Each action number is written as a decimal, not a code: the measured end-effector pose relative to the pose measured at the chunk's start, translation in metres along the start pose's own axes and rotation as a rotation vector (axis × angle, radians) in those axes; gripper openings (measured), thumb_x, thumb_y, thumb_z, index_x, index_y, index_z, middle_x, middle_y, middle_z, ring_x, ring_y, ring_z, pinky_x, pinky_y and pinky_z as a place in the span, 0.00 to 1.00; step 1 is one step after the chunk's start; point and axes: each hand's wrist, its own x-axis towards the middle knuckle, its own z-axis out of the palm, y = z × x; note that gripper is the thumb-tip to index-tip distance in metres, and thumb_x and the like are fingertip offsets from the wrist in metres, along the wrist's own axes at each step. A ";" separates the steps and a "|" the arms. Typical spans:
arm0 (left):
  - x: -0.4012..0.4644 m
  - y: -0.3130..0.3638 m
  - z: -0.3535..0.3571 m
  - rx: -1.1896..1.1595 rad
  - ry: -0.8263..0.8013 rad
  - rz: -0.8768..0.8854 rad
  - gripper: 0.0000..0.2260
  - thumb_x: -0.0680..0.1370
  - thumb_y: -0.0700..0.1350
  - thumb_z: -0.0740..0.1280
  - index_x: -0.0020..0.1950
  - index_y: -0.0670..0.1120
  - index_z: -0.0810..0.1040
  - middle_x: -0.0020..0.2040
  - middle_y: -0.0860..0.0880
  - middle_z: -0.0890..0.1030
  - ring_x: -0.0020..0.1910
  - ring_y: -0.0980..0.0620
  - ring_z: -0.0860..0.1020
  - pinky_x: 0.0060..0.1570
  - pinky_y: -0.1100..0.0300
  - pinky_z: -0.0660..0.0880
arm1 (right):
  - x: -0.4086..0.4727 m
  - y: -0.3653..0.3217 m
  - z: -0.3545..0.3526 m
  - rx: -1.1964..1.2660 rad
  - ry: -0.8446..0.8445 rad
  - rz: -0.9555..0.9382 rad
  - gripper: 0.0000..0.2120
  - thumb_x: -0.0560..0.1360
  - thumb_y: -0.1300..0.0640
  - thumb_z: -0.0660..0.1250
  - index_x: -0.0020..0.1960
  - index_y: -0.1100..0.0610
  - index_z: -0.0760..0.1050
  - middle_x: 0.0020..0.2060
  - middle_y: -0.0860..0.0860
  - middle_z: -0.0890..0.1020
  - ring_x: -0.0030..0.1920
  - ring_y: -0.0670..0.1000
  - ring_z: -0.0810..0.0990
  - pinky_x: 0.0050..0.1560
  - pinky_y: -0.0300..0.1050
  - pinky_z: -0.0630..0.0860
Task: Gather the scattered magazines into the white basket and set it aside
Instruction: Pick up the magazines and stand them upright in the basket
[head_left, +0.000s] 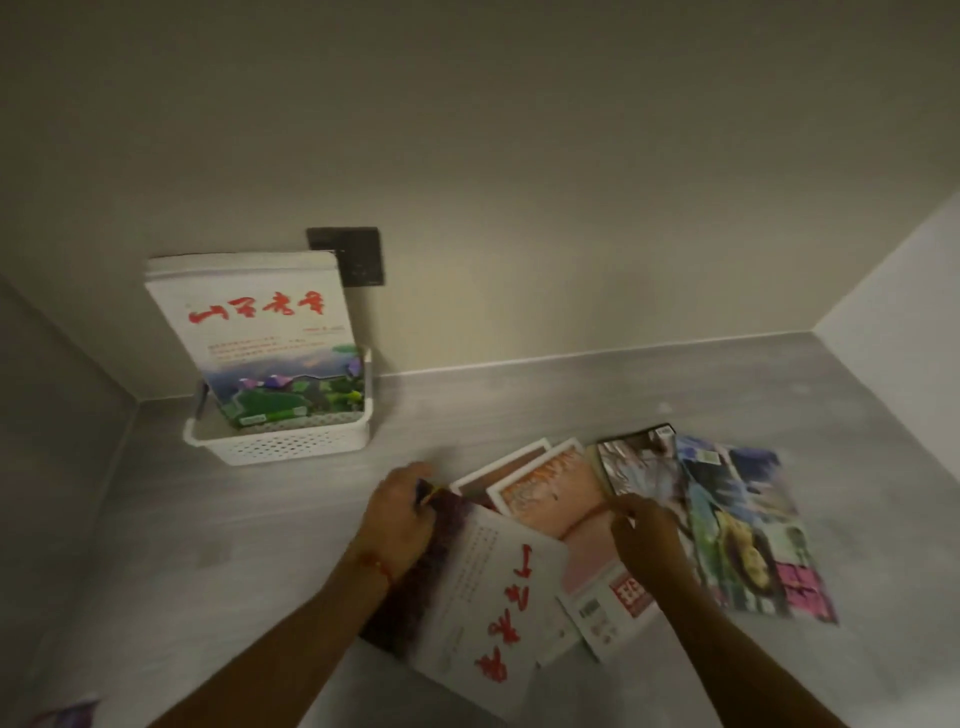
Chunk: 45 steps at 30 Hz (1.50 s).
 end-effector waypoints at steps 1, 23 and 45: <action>-0.012 0.009 0.020 0.055 -0.049 0.056 0.17 0.74 0.45 0.66 0.63 0.54 0.77 0.56 0.53 0.77 0.53 0.50 0.77 0.55 0.62 0.75 | 0.001 0.015 -0.012 -0.013 0.028 0.036 0.09 0.78 0.59 0.64 0.55 0.54 0.80 0.50 0.54 0.83 0.47 0.53 0.83 0.48 0.51 0.83; -0.100 -0.011 0.082 0.274 -0.230 -0.096 0.29 0.79 0.42 0.65 0.79 0.50 0.59 0.79 0.48 0.60 0.78 0.47 0.61 0.77 0.53 0.61 | -0.036 -0.021 0.068 -0.329 -0.388 -0.432 0.23 0.78 0.51 0.65 0.71 0.54 0.66 0.69 0.56 0.69 0.68 0.57 0.69 0.67 0.51 0.71; -0.054 -0.018 -0.104 -0.581 0.266 -0.165 0.10 0.81 0.46 0.64 0.61 0.49 0.78 0.58 0.47 0.83 0.59 0.46 0.80 0.56 0.46 0.80 | -0.045 -0.150 0.025 0.621 -0.511 -0.315 0.13 0.78 0.46 0.66 0.63 0.41 0.73 0.53 0.35 0.83 0.56 0.40 0.82 0.46 0.34 0.80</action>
